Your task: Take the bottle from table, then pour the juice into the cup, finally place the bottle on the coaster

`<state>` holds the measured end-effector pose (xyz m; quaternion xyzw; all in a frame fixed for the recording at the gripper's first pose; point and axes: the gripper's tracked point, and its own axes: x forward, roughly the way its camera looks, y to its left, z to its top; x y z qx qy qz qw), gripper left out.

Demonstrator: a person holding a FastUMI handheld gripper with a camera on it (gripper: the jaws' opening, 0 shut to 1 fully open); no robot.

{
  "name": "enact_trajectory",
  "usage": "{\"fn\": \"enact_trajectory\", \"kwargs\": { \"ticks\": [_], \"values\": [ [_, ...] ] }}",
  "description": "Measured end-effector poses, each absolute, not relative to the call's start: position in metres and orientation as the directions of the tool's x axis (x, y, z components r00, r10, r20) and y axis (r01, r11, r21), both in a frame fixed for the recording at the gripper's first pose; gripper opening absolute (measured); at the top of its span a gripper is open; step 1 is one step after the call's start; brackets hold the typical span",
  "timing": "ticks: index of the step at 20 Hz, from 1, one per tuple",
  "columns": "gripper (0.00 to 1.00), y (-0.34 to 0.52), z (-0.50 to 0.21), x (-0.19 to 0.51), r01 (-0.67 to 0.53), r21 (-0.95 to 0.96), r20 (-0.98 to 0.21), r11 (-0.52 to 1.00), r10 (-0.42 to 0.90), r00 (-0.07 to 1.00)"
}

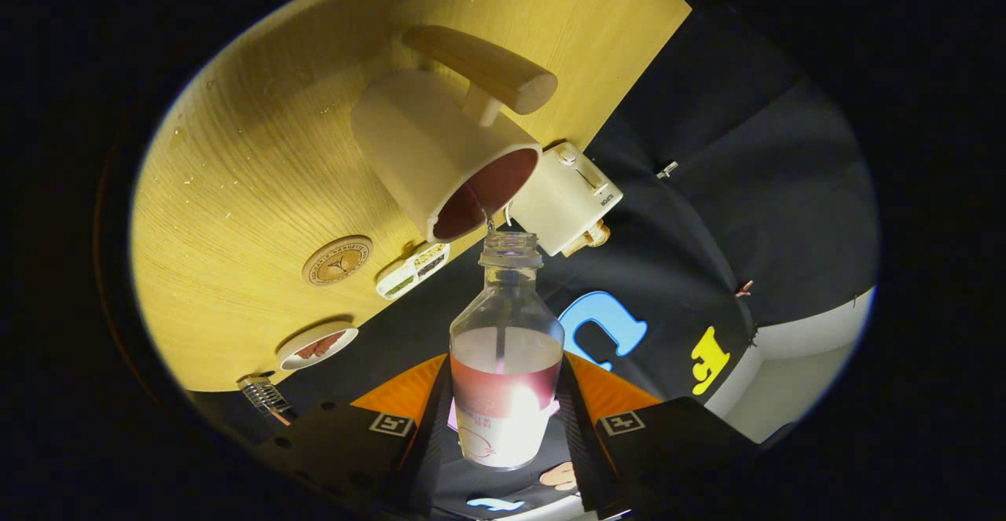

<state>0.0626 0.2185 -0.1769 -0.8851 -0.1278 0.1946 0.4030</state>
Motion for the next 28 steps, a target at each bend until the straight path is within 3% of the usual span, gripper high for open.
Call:
{"fn": "enact_trajectory", "kwargs": {
  "ticks": [8,21,28],
  "values": [
    [0.7,0.232,-0.168,0.066,0.212,-0.706,-0.192,-0.676,0.47,0.862],
    [0.7,0.225,-0.173,0.068,0.175,-0.715,-0.215,-0.677,0.451,0.866],
    [0.72,0.221,-0.174,0.067,0.08,-0.812,-0.215,-0.578,0.423,0.88]
  ]
}}
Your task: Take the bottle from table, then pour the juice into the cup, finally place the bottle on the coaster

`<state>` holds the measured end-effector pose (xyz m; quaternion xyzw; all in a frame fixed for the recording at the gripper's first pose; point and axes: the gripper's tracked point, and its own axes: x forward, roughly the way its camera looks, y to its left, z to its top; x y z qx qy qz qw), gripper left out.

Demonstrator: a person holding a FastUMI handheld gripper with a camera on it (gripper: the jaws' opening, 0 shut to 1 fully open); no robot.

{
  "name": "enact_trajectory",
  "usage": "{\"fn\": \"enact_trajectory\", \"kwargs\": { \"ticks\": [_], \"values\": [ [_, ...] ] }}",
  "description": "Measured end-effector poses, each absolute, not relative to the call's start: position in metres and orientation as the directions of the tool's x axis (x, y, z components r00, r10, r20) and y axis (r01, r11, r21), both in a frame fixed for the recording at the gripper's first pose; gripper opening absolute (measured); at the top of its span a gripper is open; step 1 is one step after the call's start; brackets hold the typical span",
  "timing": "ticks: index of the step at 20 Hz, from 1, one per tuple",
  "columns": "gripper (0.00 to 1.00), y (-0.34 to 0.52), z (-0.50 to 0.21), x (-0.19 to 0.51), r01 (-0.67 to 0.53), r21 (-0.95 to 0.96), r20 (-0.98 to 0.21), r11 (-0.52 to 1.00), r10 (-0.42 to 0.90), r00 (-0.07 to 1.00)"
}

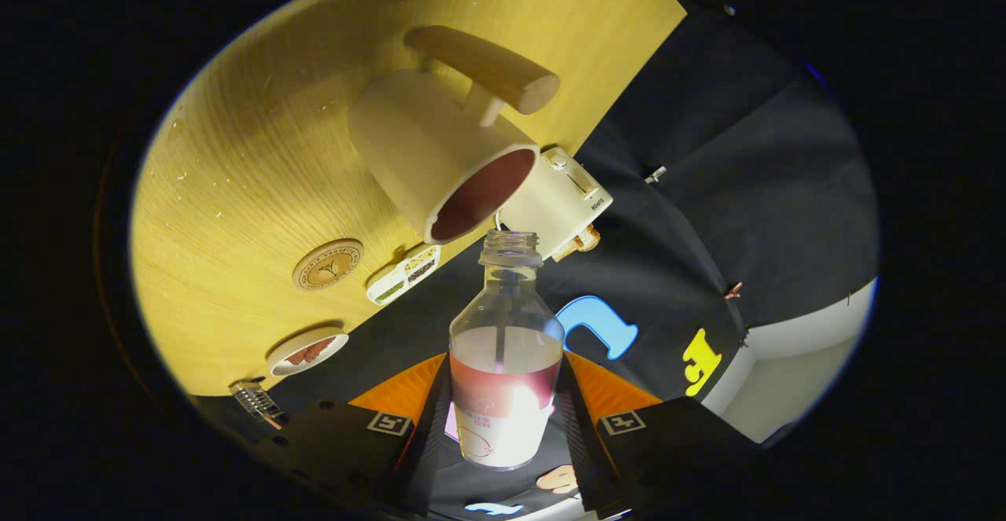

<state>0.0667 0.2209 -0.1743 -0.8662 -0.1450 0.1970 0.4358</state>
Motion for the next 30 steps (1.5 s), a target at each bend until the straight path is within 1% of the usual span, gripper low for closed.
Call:
{"fn": "enact_trajectory", "kwargs": {
  "ticks": [3,6,8,12,15,18,20,23,26,30],
  "values": [
    [0.72,0.221,-0.171,0.063,0.045,-0.856,-0.204,-0.514,0.417,0.886],
    [0.72,0.216,-0.171,0.061,-0.035,-0.913,-0.204,-0.407,0.379,0.903],
    [0.72,0.209,-0.177,0.059,-0.119,-0.942,-0.23,-0.315,0.343,0.911],
    [0.72,0.194,-0.186,0.051,-0.273,-0.96,-0.279,-0.061,0.267,0.922],
    [0.72,0.191,-0.191,0.045,-0.358,-0.921,-0.317,0.155,0.238,0.918],
    [0.73,0.193,-0.192,0.034,-0.413,-0.831,-0.344,0.372,0.241,0.908],
    [0.72,0.195,-0.193,0.03,-0.439,-0.719,-0.362,0.539,0.248,0.899],
    [0.72,0.189,-0.192,0.029,-0.404,-0.497,-0.382,0.768,0.224,0.896],
    [0.72,0.185,-0.187,0.04,-0.359,-0.306,-0.364,0.882,0.241,0.9],
    [0.72,0.181,-0.182,0.05,-0.324,-0.131,-0.358,0.937,0.26,0.897]
  ]
}}
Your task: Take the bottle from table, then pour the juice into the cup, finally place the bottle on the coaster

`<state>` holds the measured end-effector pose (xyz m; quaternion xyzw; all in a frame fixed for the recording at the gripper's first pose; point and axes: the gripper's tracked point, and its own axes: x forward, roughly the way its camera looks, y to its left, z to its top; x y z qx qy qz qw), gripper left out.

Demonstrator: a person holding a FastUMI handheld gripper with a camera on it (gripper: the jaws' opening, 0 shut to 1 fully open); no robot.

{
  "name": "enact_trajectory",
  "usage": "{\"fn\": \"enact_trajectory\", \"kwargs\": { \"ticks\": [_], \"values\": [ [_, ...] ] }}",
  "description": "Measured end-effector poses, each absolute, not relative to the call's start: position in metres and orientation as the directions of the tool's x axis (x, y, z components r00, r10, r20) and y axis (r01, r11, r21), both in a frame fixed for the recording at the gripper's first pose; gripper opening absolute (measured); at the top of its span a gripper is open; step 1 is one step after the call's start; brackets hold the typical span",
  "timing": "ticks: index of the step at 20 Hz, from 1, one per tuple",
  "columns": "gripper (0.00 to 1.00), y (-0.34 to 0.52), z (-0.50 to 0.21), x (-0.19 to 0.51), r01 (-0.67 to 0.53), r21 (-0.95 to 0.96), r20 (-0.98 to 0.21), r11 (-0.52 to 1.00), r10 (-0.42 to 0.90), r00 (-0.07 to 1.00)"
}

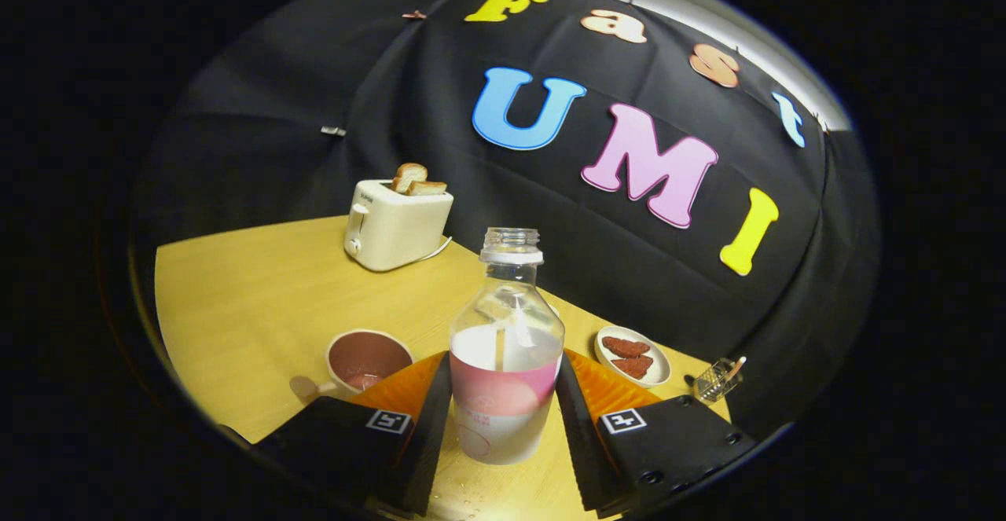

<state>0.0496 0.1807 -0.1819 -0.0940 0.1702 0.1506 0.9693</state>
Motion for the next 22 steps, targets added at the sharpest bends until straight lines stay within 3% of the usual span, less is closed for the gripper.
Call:
{"fn": "enact_trajectory", "kwargs": {
  "ticks": [8,22],
  "values": [
    [0.72,0.169,-0.182,0.096,-0.277,0.071,-0.291,0.958,0.286,0.913],
    [0.73,0.154,-0.249,0.178,-0.196,0.08,-0.226,0.977,0.209,0.951]
  ]
}}
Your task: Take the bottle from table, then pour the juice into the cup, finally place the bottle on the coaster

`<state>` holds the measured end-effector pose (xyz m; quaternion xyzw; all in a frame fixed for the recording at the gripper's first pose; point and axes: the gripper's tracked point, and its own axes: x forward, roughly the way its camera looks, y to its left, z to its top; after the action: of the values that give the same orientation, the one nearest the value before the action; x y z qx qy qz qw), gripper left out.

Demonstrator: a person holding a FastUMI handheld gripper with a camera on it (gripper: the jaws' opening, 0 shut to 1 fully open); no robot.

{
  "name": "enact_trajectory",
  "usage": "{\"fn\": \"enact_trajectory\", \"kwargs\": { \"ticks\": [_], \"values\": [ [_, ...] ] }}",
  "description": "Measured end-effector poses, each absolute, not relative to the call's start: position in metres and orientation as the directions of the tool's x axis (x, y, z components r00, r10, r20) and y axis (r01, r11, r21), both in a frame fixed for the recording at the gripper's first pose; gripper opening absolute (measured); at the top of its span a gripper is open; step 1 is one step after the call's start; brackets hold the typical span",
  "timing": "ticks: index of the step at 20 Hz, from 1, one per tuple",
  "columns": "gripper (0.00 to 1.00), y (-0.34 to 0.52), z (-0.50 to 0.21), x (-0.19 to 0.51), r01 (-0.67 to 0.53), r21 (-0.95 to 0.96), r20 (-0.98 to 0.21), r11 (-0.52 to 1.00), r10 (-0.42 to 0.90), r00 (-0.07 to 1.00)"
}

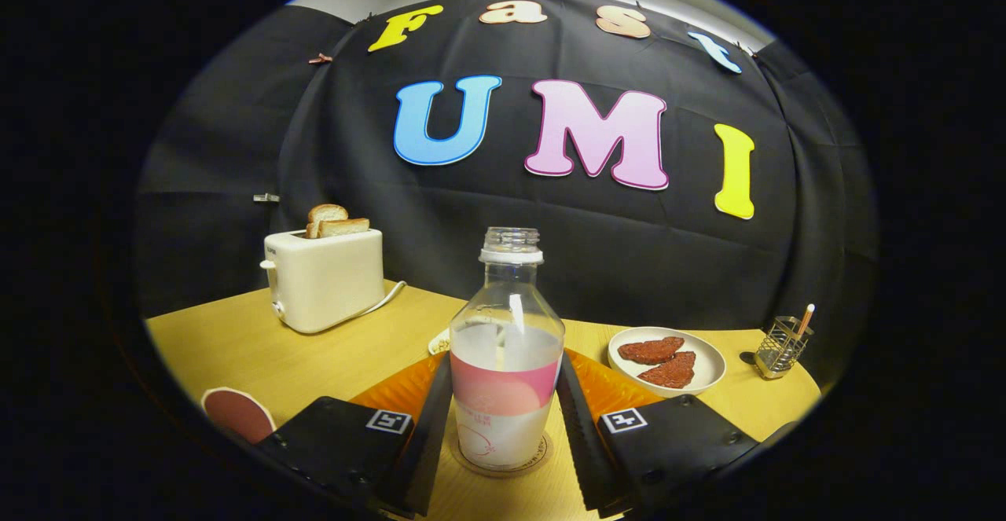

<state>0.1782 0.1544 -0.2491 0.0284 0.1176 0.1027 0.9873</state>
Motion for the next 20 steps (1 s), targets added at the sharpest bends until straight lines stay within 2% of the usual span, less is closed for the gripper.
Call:
{"fn": "enact_trajectory", "kwargs": {
  "ticks": [15,18,19,20],
  "values": [
    [0.75,0.145,-0.263,0.181,-0.171,0.09,-0.185,0.981,0.185,0.965],
    [0.8,0.147,-0.266,0.181,-0.185,0.103,-0.197,0.977,0.202,0.959],
    [0.85,0.149,-0.267,0.18,-0.186,0.117,-0.202,0.976,0.206,0.957],
    [0.99,0.146,-0.266,0.178,-0.178,0.121,-0.207,0.977,0.2,0.958]
  ]
}}
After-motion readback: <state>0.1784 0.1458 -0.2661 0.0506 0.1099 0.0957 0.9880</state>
